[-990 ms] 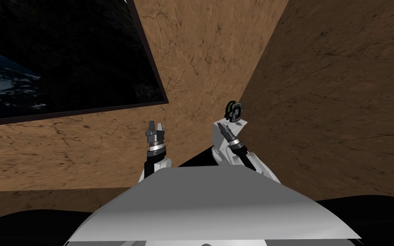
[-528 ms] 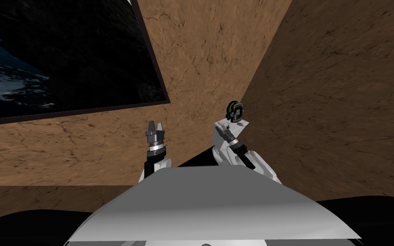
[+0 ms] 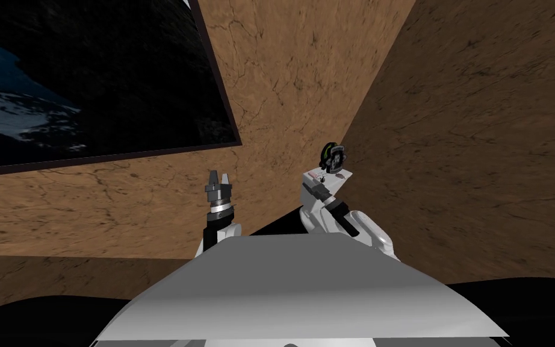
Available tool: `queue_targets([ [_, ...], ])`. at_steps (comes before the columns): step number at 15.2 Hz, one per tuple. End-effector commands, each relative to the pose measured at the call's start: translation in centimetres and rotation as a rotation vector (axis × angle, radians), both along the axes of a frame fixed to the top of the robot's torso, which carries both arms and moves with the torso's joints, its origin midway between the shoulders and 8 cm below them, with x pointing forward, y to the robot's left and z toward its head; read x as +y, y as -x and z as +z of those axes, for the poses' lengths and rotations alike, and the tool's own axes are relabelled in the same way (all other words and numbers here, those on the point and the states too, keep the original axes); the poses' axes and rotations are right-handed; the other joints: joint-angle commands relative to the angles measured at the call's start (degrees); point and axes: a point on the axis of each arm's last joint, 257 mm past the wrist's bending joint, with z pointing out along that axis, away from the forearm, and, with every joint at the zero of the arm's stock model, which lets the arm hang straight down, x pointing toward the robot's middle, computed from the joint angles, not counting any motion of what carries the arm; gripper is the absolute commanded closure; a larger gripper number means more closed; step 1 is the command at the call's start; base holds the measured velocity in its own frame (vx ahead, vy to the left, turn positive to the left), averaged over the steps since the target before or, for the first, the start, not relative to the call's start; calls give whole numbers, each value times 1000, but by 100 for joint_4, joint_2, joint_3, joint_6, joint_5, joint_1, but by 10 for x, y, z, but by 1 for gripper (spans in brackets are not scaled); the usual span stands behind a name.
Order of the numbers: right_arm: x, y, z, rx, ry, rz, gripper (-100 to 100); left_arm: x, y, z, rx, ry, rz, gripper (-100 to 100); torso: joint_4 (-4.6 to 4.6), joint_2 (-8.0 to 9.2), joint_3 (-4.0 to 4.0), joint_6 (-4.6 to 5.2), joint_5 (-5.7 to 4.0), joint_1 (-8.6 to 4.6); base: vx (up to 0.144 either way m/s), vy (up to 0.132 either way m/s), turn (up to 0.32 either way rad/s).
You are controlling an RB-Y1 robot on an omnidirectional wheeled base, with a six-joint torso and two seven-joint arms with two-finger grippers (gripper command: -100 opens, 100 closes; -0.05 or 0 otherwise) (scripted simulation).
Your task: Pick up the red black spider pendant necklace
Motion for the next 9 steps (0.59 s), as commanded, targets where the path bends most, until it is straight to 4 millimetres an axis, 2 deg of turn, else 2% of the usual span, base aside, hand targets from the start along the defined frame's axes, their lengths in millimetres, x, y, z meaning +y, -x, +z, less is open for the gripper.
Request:
queue_targets([
  [1, -6, -2, -10, 4, 77, -7, -100, 0, 0, 0, 0, 0, 0, 0, 0, 0, 0, 0, 0, 0, -3, 8, 40],
  [2, -5, -2, -11, 3, 85, -7, -100, 0, 0, 0, 0, 0, 0, 0, 0, 0, 0, 0, 0, 0, -1, 5, 18],
  [3, -15, -6, -21, 13, 156, -14, -100, 0, 0, 0, 0, 0, 0, 0, 0, 0, 0, 1, 0, 0, -2, 7, 40],
  [5, -14, -6, -23, 8, 185, -15, -100, 0, 0, 0, 0, 0, 0, 0, 0, 0, 0, 1, 0, 0, -2, 5, 24],
  [6, -25, -10, -32, 17, 255, -22, -100, 0, 0, 0, 0, 0, 0, 0, 0, 1, 0, 1, 0, 0, -2, 7, 30],
  [8, -25, -10, -35, 11, 286, -23, -100, 0, 0, 0, 0, 0, 0, 0, 0, 0, 0, 1, 0, 1, -1, 7, 31],
  [9, -36, -14, -43, 18, 356, -30, -100, 0, 0, 0, 0, 0, 0, 0, 0, 0, 0, 1, 0, 1, -1, 7, 33],
])
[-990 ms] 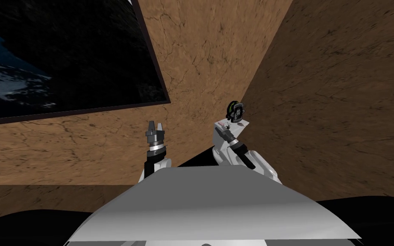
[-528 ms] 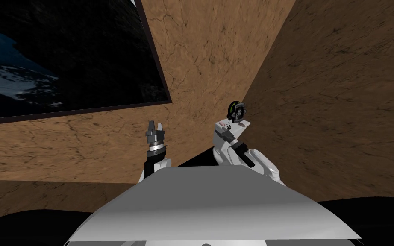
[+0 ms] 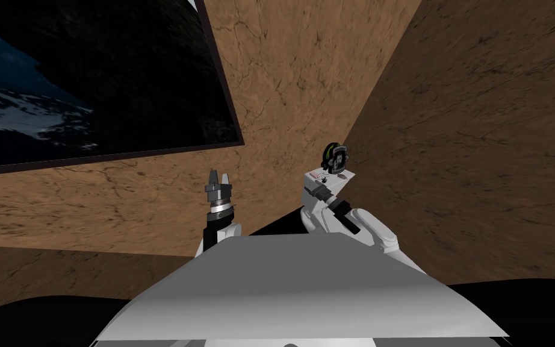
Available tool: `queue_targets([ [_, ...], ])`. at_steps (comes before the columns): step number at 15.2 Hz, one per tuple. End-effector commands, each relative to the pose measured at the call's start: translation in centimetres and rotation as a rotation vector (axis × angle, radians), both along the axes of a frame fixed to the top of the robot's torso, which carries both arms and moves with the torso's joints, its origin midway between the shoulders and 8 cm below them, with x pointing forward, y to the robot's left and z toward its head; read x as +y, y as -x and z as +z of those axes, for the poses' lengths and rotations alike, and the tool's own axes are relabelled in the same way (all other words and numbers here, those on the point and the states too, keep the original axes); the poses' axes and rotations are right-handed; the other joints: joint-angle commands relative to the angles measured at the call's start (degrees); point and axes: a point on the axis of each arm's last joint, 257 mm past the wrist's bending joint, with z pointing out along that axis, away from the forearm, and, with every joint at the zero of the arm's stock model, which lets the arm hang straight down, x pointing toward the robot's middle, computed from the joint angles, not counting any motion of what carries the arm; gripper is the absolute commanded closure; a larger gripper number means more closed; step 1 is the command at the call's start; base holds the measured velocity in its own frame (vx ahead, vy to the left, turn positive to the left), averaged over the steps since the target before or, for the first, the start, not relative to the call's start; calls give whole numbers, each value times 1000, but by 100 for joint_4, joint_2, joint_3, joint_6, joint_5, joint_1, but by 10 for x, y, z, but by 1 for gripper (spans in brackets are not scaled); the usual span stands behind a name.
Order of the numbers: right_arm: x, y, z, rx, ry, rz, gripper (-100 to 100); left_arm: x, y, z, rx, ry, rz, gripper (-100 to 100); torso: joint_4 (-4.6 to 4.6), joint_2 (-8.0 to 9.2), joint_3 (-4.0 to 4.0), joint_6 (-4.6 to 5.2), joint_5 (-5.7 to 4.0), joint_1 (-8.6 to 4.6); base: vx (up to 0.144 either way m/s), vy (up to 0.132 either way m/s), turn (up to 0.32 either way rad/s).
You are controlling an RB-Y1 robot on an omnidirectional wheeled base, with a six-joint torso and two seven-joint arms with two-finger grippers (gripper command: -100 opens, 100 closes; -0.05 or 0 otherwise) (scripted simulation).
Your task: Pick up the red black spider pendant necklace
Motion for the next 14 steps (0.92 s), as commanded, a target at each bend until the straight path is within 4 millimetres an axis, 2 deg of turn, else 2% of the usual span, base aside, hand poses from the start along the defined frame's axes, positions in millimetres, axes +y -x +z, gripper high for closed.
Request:
queue_targets([
  [1, -8, -3, -7, 0, 77, -6, -100, 0, 0, 0, 0, 0, 0, 0, 0, 0, 0, 0, 0, 0, -2, 7, 37],
  [2, -8, -3, -7, -2, 88, -6, -100, 0, 0, 0, 0, 0, 0, 0, 0, 0, 0, 0, 0, 0, -1, 4, 14],
  [3, -21, -7, -15, 4, 157, -14, -100, 0, 0, 0, 0, 0, 0, 0, 0, 0, 0, 1, 0, 0, -2, 6, 28],
  [5, -21, -6, -17, -2, 189, -13, -100, 0, 0, 0, 0, 0, 0, 0, 0, 0, 0, 1, 0, 0, -1, 6, 30],
  [6, -35, -10, -23, 3, 258, -21, -100, 0, 0, 0, 0, 0, 0, 0, 0, 1, 0, 1, 0, 0, -1, 8, 29],
  [8, -35, -10, -25, -3, 290, -20, -100, 0, 0, 0, 0, 0, 0, 0, 0, 0, 0, 0, 0, 1, -2, 7, 30],
  [9, -49, -14, -30, 0, 361, -28, -100, 0, 0, 0, 0, 0, 0, 0, 0, 0, 0, 1, 0, 1, -1, 8, 38],
  [11, -50, -14, -32, -6, 390, -26, -100, 0, 0, 0, 0, 0, 0, 0, 0, 0, 0, 0, 0, 1, -1, 6, 25],
  [12, -64, -18, -36, -4, 460, -34, -100, 0, 0, 0, 0, 0, 0, 0, 0, 0, 0, 1, 0, 0, -3, 7, 37],
  [14, -65, -18, -37, -10, 489, -32, -100, 0, 0, 0, 0, 0, 0, 0, 0, 0, 0, 0, 0, 1, -1, 6, 25],
])
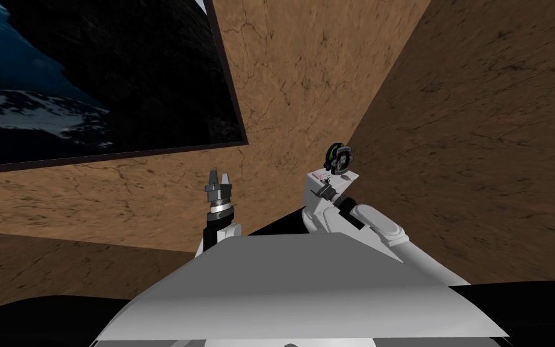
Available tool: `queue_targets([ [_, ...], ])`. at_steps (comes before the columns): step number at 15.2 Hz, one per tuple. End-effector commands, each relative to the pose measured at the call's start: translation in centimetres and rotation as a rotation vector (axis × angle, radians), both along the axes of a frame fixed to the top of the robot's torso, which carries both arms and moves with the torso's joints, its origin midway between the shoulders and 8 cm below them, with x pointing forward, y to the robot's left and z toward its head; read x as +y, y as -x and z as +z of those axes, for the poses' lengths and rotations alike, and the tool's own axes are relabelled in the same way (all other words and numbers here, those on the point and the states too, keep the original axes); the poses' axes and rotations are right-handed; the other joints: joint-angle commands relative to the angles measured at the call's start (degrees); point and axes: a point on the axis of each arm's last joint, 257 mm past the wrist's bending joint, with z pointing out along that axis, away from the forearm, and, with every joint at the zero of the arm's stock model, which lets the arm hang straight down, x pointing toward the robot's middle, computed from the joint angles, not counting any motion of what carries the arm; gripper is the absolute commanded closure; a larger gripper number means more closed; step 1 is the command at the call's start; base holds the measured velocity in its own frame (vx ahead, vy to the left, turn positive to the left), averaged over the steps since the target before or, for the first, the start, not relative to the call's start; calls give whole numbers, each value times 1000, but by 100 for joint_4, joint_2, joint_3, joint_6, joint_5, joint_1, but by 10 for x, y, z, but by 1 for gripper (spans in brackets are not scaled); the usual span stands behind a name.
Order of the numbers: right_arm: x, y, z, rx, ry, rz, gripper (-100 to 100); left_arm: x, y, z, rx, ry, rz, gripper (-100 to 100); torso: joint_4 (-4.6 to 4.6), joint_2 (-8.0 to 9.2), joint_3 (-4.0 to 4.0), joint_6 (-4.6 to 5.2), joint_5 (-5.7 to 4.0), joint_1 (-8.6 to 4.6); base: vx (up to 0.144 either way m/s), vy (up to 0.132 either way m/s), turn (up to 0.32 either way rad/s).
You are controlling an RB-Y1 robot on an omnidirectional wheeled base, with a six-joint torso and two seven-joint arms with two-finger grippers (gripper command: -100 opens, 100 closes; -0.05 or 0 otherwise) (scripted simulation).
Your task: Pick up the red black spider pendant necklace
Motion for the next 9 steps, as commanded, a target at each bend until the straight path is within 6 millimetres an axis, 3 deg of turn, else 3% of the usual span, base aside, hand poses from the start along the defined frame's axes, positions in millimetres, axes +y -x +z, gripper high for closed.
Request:
queue_targets([
  [1, -18, -4, -3, -3, 92, -9, -100, 0, 0, 0, 0, 0, 0, 0, 0, 0, 0, 0, 0, 0, -1, 7, 35],
  [6, -35, -8, -7, -13, 216, -10, -100, 0, 0, 0, 0, 0, 0, 0, 0, -1, 0, -1, 0, 0, -1, 5, 24],
  [7, -50, -11, -7, -15, 285, -16, -100, 0, 0, 0, 0, 0, 0, 0, 0, 0, 0, 0, 0, 0, -2, 7, 30],
  [9, -51, -11, -8, -19, 308, -13, -100, 0, 0, 0, 0, 0, 0, 0, 0, 0, 0, -1, 0, 0, -1, 5, 27],
])
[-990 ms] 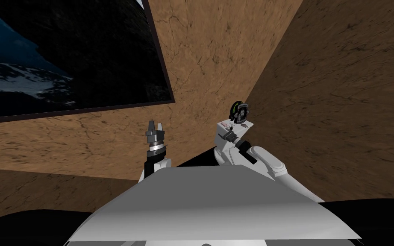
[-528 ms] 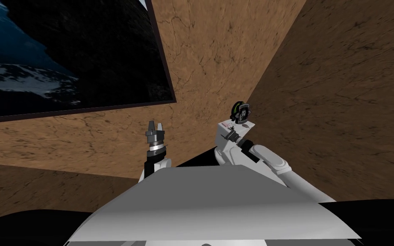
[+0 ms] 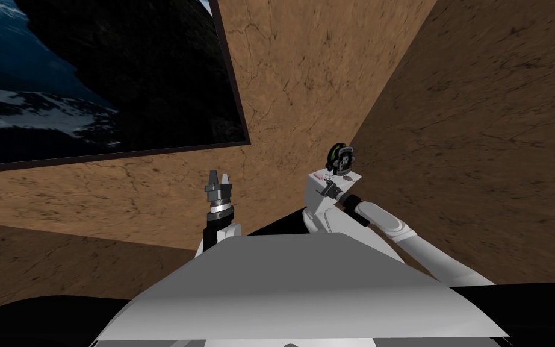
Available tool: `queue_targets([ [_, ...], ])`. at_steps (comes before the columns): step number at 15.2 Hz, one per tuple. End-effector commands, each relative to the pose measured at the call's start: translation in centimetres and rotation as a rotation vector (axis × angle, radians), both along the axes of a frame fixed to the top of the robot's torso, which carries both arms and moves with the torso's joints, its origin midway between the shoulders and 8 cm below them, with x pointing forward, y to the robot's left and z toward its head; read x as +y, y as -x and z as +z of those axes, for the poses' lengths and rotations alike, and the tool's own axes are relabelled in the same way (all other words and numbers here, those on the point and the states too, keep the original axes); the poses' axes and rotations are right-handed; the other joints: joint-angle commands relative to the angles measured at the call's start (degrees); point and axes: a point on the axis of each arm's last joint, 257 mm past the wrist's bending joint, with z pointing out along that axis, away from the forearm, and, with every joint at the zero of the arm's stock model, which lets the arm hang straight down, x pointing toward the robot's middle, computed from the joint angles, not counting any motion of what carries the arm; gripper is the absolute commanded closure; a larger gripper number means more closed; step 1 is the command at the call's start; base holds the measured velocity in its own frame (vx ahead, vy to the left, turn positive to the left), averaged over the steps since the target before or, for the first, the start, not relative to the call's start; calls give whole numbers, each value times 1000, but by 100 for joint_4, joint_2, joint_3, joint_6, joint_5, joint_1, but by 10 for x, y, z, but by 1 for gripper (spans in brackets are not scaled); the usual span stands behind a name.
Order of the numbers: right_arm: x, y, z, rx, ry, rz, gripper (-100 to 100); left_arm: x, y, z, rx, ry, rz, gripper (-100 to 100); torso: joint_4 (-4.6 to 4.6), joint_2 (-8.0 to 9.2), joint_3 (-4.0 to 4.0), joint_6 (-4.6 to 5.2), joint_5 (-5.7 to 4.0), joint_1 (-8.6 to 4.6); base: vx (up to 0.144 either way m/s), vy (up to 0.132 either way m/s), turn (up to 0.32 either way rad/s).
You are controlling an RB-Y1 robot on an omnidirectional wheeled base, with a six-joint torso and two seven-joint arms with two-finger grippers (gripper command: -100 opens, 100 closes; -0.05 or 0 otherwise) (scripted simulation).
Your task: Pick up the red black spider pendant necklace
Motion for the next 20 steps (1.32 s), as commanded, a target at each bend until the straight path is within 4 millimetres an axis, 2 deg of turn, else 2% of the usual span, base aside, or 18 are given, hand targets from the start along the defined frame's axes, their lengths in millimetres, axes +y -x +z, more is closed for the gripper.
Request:
queue_targets([
  [1, -18, -3, 0, -6, 91, -6, -100, 0, 0, 0, 0, 0, 0, 0, 0, 0, 0, 0, 0, 0, -1, 6, 30],
  [3, -18, -3, -1, -8, 110, -3, -100, 0, 0, 0, 0, 0, 0, 0, 0, 0, 0, 0, 0, 0, 0, 6, 24],
  [4, -33, -7, 1, -12, 175, -9, -100, 0, 0, 0, 0, 0, 0, 0, 0, 0, 0, 0, 0, 0, -1, 7, 32],
  [6, -34, -7, 0, -15, 196, -5, -100, 0, 0, 0, 0, 0, 0, 0, 0, 0, 0, 0, 1, 1, -1, 5, 23],
  [7, -48, -10, 3, -19, 262, -10, -100, 0, 0, 0, 0, 0, 0, 0, 0, 0, 0, 0, 0, 0, -1, 6, 27],
  [9, -49, -10, 2, -21, 279, -7, -100, 0, 0, 0, 0, 0, 0, 0, 0, 0, 0, 0, 1, 0, -1, 5, 20],
  [10, -62, -13, 6, -25, 335, -12, -100, 0, 0, 0, 0, 0, 0, 0, 0, 0, 0, 0, 0, 0, -1, 7, 28],
  [11, -63, -13, 5, -28, 354, -8, -100, 0, 0, 0, 0, 0, 0, 0, 0, 0, 0, -1, 1, 1, -1, 7, 30],
  [12, -76, -16, 9, -33, 415, -12, -100, 0, 0, 0, 0, 0, 0, 0, 0, 0, 0, 0, 0, 1, -1, 9, 42],
  [13, -76, -16, 9, -35, 431, -9, -100, 0, 0, 0, 0, 0, 0, 0, 0, 0, 0, -1, 1, 1, -1, 7, 34],
  [14, -89, -18, 13, -40, 495, -10, -100, 0, 0, 0, 0, 0, 0, 0, 0, 0, 0, 0, 1, 1, -1, 7, 35],
  [15, -89, -18, 13, -41, 500, -9, -100, 0, 0, 0, 0, 0, 0, 0, 0, 0, 0, 0, 1, 1, 0, 5, 25],
  [16, -100, -21, 18, -47, 564, -9, -100, 0, 0, 0, 0, 0, 0, 0, 0, 0, 0, 0, 0, 1, 0, 6, 33],
  [17, -100, -21, 18, -47, 564, -9, -100, 0, 0, 0, 0, 0, 0, 0, 0, 0, 0, 0, 1, 1, 0, 6, 25],
  [20, -127, -26, 31, -60, 714, -10, -100, 0, 0, 0, 0, 0, 0, 0, 0, 0, 0, -1, 0, 1, -1, 8, 39],
])
